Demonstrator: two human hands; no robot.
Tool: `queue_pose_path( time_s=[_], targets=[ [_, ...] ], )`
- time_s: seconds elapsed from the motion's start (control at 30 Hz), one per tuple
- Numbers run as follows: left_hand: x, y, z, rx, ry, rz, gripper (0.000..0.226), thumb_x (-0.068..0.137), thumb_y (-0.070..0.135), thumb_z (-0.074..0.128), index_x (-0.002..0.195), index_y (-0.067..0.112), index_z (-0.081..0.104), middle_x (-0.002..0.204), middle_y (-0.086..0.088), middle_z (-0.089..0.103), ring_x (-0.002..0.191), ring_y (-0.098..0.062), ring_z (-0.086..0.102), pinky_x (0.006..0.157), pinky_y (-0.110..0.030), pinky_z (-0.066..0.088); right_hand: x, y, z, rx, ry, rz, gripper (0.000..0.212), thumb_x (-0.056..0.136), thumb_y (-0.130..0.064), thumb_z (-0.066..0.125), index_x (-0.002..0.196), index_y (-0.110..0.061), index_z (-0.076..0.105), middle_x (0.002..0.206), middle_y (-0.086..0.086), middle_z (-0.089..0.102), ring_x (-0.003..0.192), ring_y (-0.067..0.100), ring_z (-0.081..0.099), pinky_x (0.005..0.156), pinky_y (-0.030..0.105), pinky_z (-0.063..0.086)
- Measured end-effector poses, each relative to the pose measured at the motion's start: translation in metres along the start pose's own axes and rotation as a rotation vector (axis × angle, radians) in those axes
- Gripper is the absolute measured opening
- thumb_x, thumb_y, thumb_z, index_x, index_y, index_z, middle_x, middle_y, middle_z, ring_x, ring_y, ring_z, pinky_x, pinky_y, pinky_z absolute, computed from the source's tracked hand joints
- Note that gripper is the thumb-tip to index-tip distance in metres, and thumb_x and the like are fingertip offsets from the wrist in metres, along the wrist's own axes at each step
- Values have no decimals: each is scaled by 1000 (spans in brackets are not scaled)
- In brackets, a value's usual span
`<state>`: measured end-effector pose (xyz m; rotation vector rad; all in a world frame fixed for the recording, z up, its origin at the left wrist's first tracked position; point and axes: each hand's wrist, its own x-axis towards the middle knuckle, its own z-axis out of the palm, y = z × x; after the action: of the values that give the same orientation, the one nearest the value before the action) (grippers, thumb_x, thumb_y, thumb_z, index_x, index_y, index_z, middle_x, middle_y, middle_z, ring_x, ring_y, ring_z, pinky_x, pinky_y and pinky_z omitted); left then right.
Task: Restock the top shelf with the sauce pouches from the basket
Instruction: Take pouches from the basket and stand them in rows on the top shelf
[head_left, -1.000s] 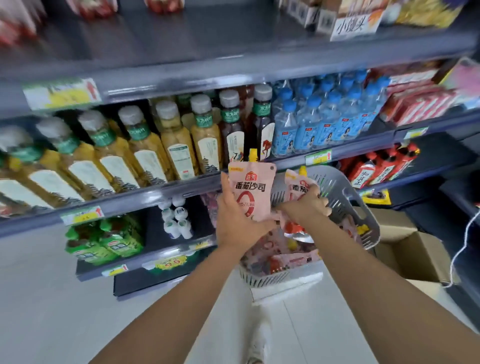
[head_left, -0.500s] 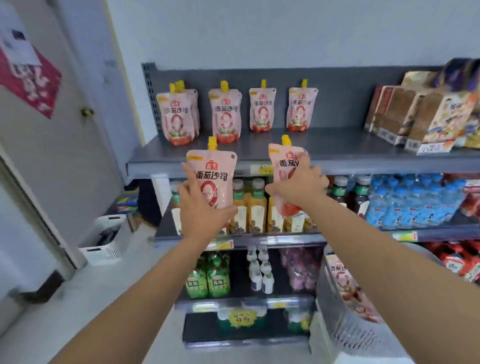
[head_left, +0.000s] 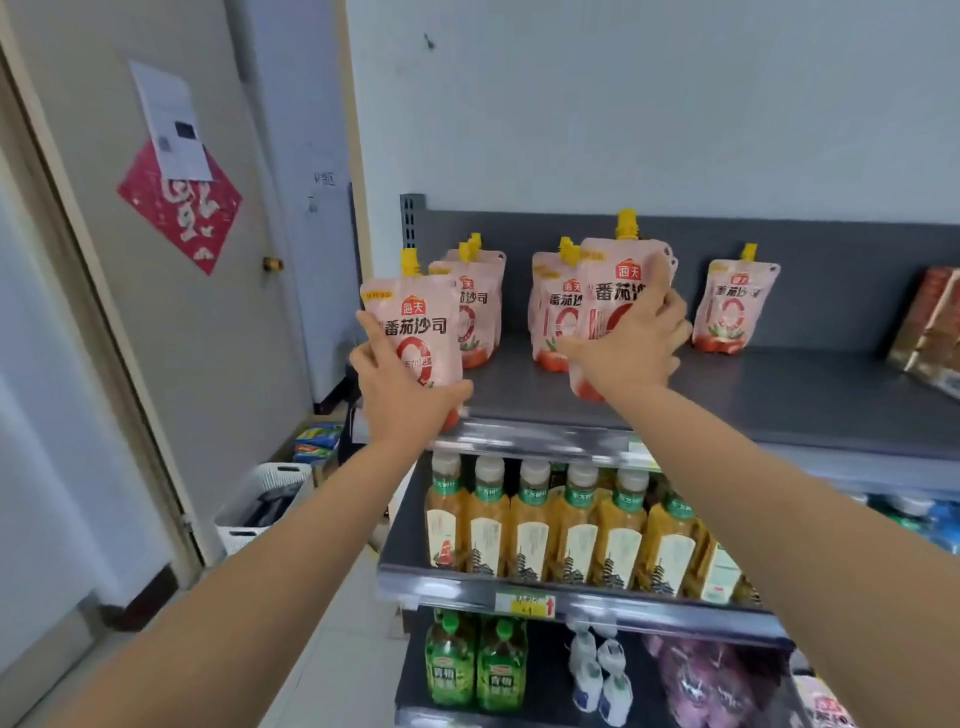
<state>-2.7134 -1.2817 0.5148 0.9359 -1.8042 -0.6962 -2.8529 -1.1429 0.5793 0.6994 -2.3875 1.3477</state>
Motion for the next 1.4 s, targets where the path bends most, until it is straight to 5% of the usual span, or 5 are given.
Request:
queue_pose_path(
  time_s=[0.4, 0.77, 1.0, 1.2, 1.4],
  targets=[
    [92, -14, 90, 17, -95, -17, 147, 52, 34, 92, 150, 22, -18, 142, -14, 21, 131, -33, 32, 104, -48, 37, 50, 11, 73, 9, -30, 3, 119, 62, -33, 84, 150, -31, 4, 151, 12, 17, 137, 35, 18, 103, 58, 31],
    [110, -25, 91, -18, -279, -28, 157, 45, 37, 95, 148, 16, -21, 150, -12, 7, 142, -31, 13, 115, -46, 23, 33, 7, 104, -16, -34, 58, 120, 63, -31, 84, 150, -30, 2, 150, 14, 17, 133, 35, 22, 100, 56, 33],
    [125, -52, 67, -179, -522, 114, 142, 47, 25, 92, 146, 30, -11, 144, -3, 24, 132, -19, 35, 108, -42, 39, 20, -3, 124, -66, -28, 6, 124, 62, -32, 85, 151, -32, -1, 150, 13, 16, 133, 34, 22, 99, 56, 35],
    [129, -52, 68, -213, -475, 191, 134, 47, 27, 94, 147, 21, 4, 138, -4, 31, 126, -13, 36, 98, -25, 39, 8, -12, 136, 6, 1, -46, 126, 60, -33, 86, 151, -28, 0, 147, 16, 18, 133, 36, 21, 100, 56, 38],
    [142, -60, 56, -163, -668, 240, 131, 45, 24, 92, 144, 26, 6, 134, 1, 38, 124, -16, 45, 98, -37, 48, -8, -18, 142, 124, -17, -124, 132, 56, -45, 89, 152, -21, 1, 148, 15, 14, 136, 30, 16, 109, 46, 26]
  ],
)
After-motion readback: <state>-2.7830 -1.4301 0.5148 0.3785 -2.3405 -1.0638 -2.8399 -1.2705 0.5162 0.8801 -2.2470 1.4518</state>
